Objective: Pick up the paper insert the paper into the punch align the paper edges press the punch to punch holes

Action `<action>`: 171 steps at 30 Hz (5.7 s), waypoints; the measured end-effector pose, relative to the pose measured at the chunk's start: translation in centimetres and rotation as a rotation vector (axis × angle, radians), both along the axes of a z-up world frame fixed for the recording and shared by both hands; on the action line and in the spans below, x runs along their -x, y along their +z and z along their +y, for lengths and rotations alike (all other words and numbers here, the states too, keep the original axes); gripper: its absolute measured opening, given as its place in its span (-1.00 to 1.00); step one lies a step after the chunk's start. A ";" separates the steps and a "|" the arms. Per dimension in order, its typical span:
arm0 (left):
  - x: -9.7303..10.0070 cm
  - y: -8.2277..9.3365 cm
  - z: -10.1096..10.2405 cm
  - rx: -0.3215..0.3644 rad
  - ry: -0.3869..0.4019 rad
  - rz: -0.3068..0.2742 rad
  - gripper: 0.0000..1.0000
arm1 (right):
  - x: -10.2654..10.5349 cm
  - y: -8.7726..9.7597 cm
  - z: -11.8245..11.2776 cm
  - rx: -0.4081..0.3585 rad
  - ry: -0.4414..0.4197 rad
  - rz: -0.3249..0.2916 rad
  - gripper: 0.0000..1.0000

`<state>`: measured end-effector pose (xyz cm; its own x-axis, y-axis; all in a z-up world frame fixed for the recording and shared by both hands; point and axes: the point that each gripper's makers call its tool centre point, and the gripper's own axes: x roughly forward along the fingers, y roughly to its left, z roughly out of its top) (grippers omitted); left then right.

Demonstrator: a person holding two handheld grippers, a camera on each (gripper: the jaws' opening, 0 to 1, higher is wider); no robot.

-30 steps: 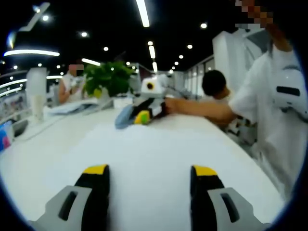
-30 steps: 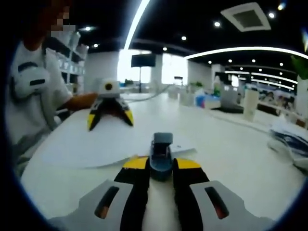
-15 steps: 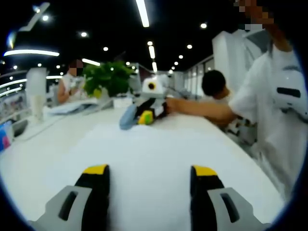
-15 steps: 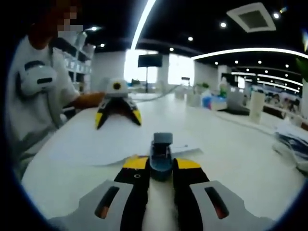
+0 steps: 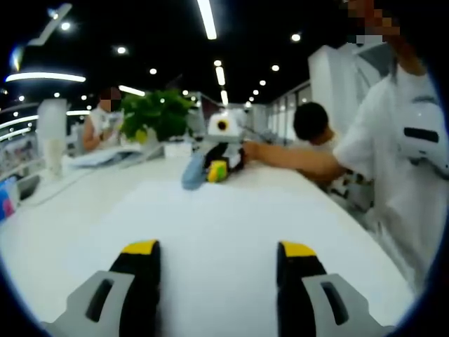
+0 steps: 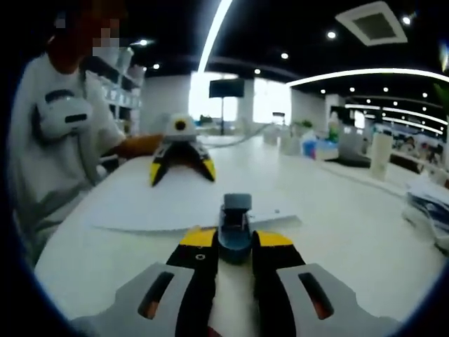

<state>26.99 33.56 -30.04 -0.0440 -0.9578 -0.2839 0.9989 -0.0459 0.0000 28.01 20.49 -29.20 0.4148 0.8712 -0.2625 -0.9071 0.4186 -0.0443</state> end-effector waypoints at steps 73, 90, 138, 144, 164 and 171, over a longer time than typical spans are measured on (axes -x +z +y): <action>-0.6 1.6 0.2 0.064 0.012 0.030 0.43 | 3.6 4.8 -0.5 -0.263 -0.425 -0.039 -0.28; -1.8 2.7 0.0 0.104 0.084 0.051 0.36 | 3.7 4.4 -2.5 -0.269 -0.565 -0.059 -0.25; -0.2 2.5 -15.3 0.026 -0.080 0.059 0.20 | 3.5 4.5 -4.0 -0.297 -0.642 -0.079 -0.30; -0.2 1.7 -15.5 0.042 -0.093 0.074 0.19 | 3.5 4.4 -4.0 -0.298 -0.643 -0.073 -0.30; -0.9 1.5 -15.4 0.079 -0.086 0.069 -0.11 | 3.4 4.1 -4.0 -0.309 -0.649 -0.050 -0.29; -0.9 1.2 -15.6 0.062 -0.087 0.024 -0.26 | 3.2 4.2 -4.0 -0.307 -0.656 -0.048 -0.29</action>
<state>27.88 18.00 -28.88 -0.1335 -0.9659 -0.2218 0.9910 -0.1328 -0.0182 24.79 16.50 -25.04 0.8821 0.4708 -0.0144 -0.4652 0.8757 0.1297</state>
